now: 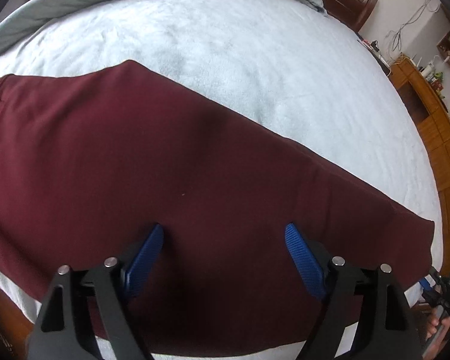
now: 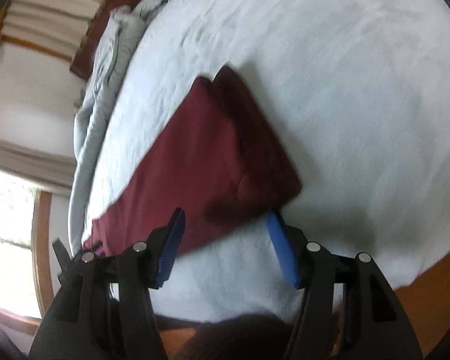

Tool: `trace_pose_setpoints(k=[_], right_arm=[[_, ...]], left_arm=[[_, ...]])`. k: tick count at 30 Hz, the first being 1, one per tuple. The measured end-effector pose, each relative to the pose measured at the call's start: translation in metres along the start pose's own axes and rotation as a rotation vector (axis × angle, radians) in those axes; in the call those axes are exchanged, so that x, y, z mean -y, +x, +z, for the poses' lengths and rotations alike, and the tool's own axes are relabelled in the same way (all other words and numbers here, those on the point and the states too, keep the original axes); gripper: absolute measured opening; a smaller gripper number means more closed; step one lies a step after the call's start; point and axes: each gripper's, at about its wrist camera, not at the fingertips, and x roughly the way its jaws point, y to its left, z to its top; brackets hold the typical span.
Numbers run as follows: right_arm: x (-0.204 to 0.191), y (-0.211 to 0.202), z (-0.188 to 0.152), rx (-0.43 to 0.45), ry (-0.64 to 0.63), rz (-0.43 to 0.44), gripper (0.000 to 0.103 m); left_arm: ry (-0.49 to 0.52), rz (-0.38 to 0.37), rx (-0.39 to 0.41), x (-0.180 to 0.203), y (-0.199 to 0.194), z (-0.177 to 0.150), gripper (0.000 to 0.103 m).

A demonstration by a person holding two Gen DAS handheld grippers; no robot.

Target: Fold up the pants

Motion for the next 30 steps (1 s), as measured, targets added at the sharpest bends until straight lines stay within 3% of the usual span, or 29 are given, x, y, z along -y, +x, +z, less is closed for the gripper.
trace_pose_setpoints(k=[2, 6, 8, 9, 12, 13, 15, 16, 20, 25, 28, 30], right_arm=[[0.004, 0.000, 0.010, -0.006, 0.006, 0.021, 0.056], [-0.024, -0.003, 0.016, 0.000, -0.153, -0.015, 0.036], [-0.042, -0.008, 0.017, 0.020, -0.216, 0.014, 0.036], [-0.049, -0.006, 0.019, 0.009, -0.230, 0.015, 0.042], [-0.055, 0.021, 0.023, -0.080, -0.255, -0.057, 0.053], [-0.053, 0.033, 0.024, -0.134, -0.246, -0.088, 0.041], [-0.050, 0.039, 0.027, -0.160, -0.235, -0.095, 0.024], [-0.049, 0.033, 0.029, -0.146, -0.231, -0.078, 0.017], [-0.068, 0.003, 0.039, -0.050, -0.243, 0.001, 0.013], [-0.111, -0.056, 0.051, 0.106, -0.329, 0.089, 0.012], [-0.104, -0.071, 0.056, 0.156, -0.348, 0.045, 0.012], [-0.071, -0.061, 0.062, 0.145, -0.264, -0.021, 0.012]], left_arm=[[-0.012, -0.013, -0.003, 0.003, -0.005, -0.002, 0.083], [0.079, -0.048, -0.005, 0.032, -0.016, -0.018, 0.083], [0.124, -0.069, -0.007, 0.046, -0.017, -0.025, 0.083], [0.134, -0.082, -0.013, 0.051, -0.016, -0.027, 0.083], [0.146, -0.079, -0.043, 0.063, -0.005, -0.031, 0.083], [0.135, -0.083, -0.060, 0.063, 0.001, -0.032, 0.083], [0.134, -0.070, -0.074, 0.063, 0.008, -0.034, 0.083], [0.140, -0.068, -0.068, 0.062, 0.008, -0.034, 0.083], [0.132, -0.081, -0.044, 0.064, -0.003, -0.033, 0.083], [0.166, -0.124, 0.106, 0.085, -0.034, -0.025, 0.085], [0.202, -0.127, 0.127, 0.098, -0.032, -0.028, 0.086], [0.219, -0.117, 0.104, 0.102, -0.018, -0.032, 0.086]])
